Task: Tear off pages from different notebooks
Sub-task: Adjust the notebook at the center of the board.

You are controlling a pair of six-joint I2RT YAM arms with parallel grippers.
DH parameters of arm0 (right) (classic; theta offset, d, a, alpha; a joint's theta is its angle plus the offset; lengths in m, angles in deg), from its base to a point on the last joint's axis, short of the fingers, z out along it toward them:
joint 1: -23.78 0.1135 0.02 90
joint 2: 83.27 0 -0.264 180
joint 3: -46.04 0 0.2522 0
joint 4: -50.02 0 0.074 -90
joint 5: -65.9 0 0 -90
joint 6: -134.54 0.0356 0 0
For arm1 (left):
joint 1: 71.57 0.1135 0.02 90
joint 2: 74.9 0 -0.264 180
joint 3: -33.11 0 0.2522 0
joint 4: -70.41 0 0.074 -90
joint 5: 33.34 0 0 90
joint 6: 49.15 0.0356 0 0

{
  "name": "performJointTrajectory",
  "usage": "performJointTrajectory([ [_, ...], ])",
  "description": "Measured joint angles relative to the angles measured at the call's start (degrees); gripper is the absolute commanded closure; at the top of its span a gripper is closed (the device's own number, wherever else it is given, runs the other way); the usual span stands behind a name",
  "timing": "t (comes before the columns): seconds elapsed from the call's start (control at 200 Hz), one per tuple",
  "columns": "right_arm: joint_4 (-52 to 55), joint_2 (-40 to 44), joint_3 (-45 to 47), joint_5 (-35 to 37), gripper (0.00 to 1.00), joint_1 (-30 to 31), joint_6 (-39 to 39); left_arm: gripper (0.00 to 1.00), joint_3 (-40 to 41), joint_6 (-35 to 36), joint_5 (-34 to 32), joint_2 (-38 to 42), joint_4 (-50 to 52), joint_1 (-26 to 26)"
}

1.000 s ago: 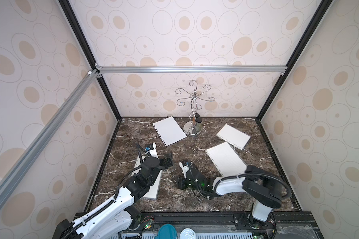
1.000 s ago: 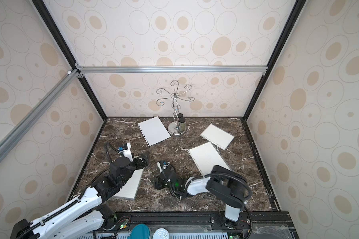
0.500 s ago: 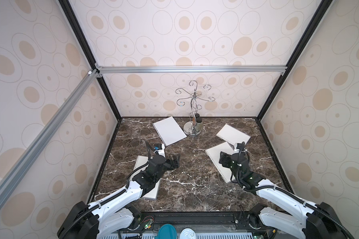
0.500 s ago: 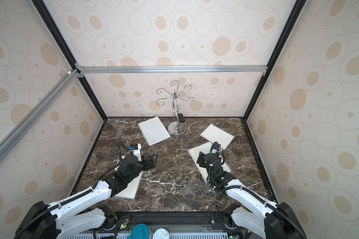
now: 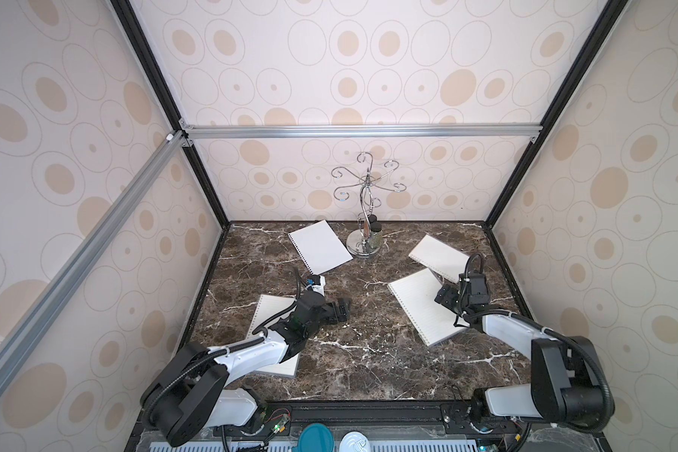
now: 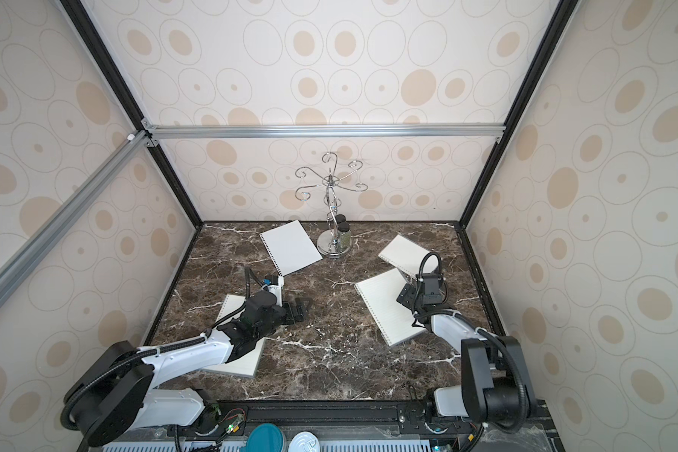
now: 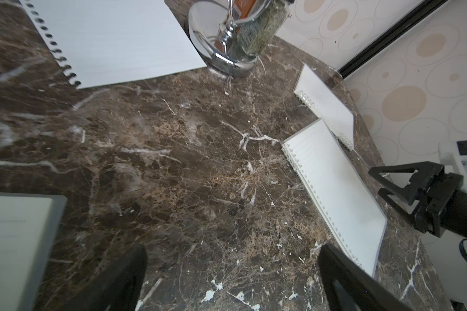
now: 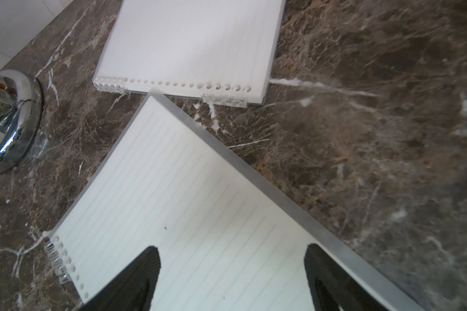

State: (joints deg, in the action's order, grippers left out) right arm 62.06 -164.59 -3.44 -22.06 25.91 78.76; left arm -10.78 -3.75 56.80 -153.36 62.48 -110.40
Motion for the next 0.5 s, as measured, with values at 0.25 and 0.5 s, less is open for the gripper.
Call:
performJointTrajectory([
  [0.25,1.1,-4.6,-4.5,-5.7,0.11,-6.3,0.1,0.03,-6.9,-1.8,1.8,-8.5,-0.3,-3.5],
  [0.5,4.1,-14.4,-12.6,-11.6,0.16,-8.2,0.5,0.04,-12.5,-3.3,2.6,-14.2,0.4,-5.6],
])
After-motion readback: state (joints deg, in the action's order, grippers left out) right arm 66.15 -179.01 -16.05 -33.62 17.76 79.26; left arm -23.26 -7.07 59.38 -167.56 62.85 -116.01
